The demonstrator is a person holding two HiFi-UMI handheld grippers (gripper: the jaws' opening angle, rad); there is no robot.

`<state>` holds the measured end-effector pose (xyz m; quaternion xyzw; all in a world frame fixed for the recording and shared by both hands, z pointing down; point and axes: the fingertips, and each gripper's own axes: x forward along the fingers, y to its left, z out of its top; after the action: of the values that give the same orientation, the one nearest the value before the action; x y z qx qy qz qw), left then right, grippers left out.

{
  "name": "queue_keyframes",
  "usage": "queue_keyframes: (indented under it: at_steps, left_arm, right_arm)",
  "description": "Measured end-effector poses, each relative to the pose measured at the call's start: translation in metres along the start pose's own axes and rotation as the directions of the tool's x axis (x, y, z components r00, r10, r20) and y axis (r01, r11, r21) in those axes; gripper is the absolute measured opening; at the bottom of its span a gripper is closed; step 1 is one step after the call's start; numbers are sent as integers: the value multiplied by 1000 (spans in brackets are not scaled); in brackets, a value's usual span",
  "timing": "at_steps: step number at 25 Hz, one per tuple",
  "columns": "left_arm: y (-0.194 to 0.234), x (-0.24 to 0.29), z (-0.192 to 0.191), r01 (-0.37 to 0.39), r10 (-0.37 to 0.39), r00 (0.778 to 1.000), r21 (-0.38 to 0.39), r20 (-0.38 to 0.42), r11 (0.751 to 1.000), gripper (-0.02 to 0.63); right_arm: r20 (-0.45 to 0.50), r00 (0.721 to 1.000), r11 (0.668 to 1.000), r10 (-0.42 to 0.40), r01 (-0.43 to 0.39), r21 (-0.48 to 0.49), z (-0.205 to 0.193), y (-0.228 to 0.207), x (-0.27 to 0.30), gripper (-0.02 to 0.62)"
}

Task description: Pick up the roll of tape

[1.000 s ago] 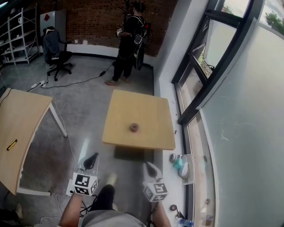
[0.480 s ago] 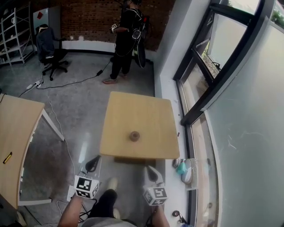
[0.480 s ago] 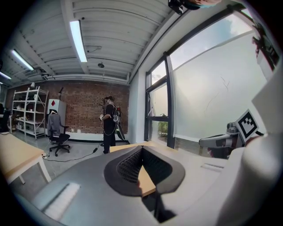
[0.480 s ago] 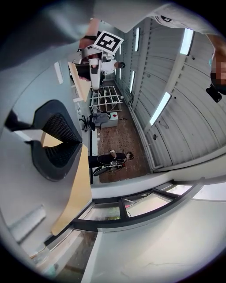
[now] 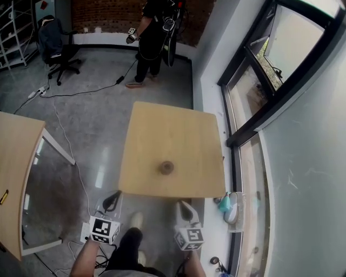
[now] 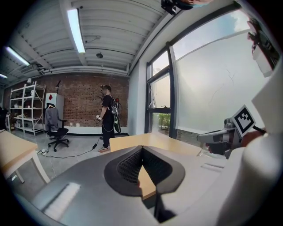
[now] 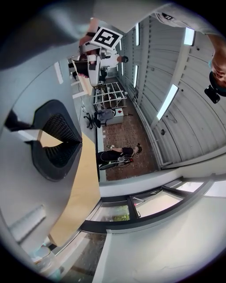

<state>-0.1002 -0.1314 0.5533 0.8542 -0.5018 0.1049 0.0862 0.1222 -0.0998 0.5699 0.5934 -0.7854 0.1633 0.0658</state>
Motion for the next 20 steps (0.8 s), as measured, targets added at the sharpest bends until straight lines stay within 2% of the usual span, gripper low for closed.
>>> queue_keyframes:
  at_steps: [8, 20]
  left_arm:
    - [6, 48, -24, 38, -38, 998, -3, -50, 999, 0]
    - [12, 103, -52, 90, -89, 989, 4, -120, 996, 0]
  right_arm:
    - [-54, 998, 999, -18, 20, 34, -26, -18, 41, 14]
    - [-127, 991, 998, -46, 50, 28, -58, -48, 94, 14]
